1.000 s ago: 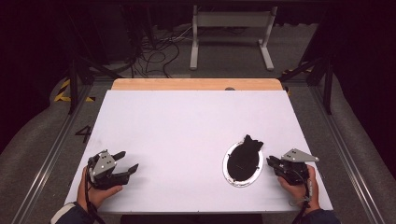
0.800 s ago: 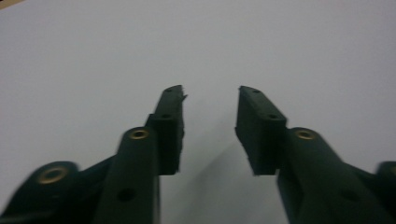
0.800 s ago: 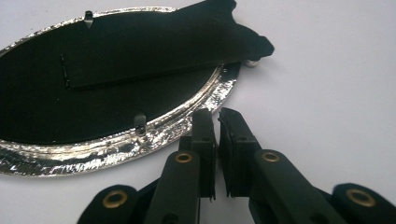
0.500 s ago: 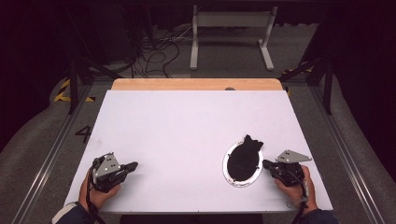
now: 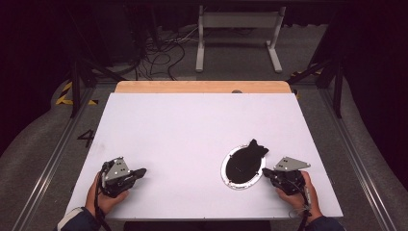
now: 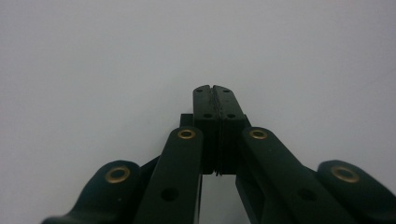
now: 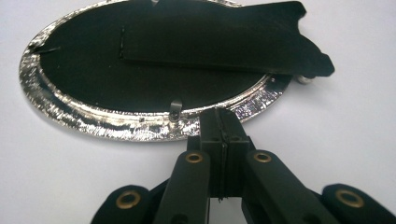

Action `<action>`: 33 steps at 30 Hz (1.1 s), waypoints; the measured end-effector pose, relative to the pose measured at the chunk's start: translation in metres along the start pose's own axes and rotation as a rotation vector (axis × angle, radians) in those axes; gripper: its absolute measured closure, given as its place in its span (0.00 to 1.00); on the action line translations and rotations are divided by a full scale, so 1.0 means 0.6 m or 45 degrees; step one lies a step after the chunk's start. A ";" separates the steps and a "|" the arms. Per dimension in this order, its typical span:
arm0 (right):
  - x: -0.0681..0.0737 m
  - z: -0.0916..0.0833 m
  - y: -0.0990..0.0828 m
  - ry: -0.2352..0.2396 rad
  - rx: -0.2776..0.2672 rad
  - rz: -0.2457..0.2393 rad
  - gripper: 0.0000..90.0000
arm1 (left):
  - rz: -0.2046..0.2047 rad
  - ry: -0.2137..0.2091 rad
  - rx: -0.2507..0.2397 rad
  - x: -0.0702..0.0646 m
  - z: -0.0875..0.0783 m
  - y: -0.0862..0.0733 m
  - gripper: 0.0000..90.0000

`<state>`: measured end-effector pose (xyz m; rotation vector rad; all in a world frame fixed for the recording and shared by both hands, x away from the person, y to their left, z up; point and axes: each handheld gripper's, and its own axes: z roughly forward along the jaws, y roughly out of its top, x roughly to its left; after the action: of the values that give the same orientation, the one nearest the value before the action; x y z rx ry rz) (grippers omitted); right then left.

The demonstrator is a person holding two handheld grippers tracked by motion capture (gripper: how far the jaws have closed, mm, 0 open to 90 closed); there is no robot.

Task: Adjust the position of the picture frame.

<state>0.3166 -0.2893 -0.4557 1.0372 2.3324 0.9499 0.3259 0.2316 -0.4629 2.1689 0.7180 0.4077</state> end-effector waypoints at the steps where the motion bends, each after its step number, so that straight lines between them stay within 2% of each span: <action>1: 0.001 0.001 0.001 0.002 -0.001 -0.006 1.00 | 0.008 -0.004 0.006 -0.001 0.004 0.002 0.98; 6: 0.002 0.005 0.002 0.017 -0.014 0.009 1.00 | 0.032 -0.024 0.026 -0.006 0.014 0.006 0.97; 20: 0.011 0.014 0.011 0.003 -0.019 -0.018 1.00 | 0.052 -0.031 0.046 -0.009 0.023 0.011 0.96; 26: 0.005 0.013 0.012 0.009 -0.019 -0.016 0.97 | 0.058 -0.031 0.046 -0.010 0.023 0.012 0.96; 29: -0.007 0.009 0.017 -0.040 -0.042 -0.011 1.00 | 0.049 -0.038 0.043 -0.010 0.023 0.013 0.96; 33: -0.033 0.005 0.024 -0.094 -0.090 0.059 1.00 | 0.053 -0.061 0.037 -0.016 0.029 0.019 0.97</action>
<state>0.3378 -0.2960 -0.4456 1.0837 2.2079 0.9865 0.3314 0.2093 -0.4657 2.2164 0.6571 0.3679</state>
